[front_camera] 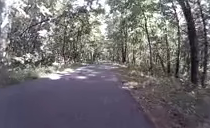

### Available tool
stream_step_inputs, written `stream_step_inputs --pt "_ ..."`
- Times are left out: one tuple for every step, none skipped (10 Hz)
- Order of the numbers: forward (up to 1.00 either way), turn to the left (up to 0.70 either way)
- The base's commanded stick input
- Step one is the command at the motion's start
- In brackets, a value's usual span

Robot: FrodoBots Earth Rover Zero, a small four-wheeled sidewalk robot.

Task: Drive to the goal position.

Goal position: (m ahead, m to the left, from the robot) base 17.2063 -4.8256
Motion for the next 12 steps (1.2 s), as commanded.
stream_step_inputs --pt "0.45 0.0" --pt "0.45 0.0" --pt "0.45 0.0" --pt "0.45 0.0" --pt "0.45 0.0" --pt "0.45 0.0" --pt "0.45 0.0" --pt "0.45 0.0" --pt "0.45 0.0" --pt "0.45 0.0" --pt "0.45 0.0" --pt "0.45 0.0"
